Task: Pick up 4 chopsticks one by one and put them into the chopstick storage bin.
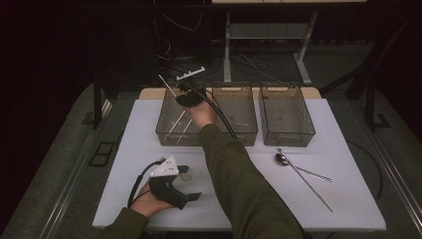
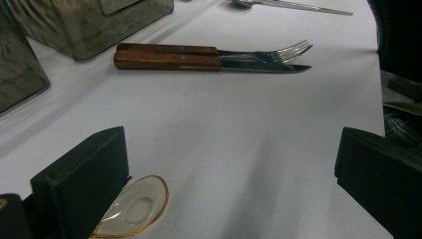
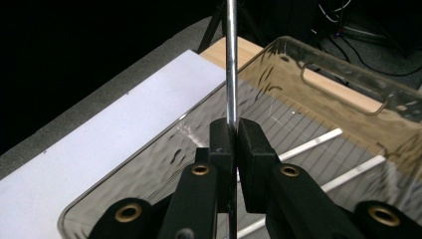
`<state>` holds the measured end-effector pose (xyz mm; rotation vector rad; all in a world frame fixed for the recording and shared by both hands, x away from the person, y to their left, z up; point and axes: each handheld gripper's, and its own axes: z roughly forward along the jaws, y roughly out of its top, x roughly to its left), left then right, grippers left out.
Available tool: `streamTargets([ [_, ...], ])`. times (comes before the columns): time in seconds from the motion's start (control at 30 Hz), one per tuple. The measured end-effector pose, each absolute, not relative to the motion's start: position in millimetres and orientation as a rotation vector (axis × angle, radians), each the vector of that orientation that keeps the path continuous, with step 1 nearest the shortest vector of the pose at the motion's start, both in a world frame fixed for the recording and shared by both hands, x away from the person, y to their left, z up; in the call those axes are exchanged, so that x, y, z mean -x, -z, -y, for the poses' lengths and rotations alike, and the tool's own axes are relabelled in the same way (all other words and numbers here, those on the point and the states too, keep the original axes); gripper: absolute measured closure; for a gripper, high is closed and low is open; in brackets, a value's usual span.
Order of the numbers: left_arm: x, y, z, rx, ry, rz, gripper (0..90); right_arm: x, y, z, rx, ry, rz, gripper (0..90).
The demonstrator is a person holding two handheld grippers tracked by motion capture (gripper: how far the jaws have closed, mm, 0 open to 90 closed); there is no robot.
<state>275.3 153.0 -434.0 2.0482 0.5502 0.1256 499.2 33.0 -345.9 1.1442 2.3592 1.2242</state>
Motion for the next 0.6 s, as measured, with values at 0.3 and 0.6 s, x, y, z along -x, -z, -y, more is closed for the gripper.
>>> streamTargets([
  [0.3, -275, 434, -153, -2.047, -0.121, -0.554, 0.0, -498, 373, -40, -1.205, -1.184, -2.376, 85.6],
  [0.6, -275, 434, -152, -2.061, -0.124, -0.54, 0.0, -496, 387, -43, -1.222, -1.084, -2.42, 79.9],
])
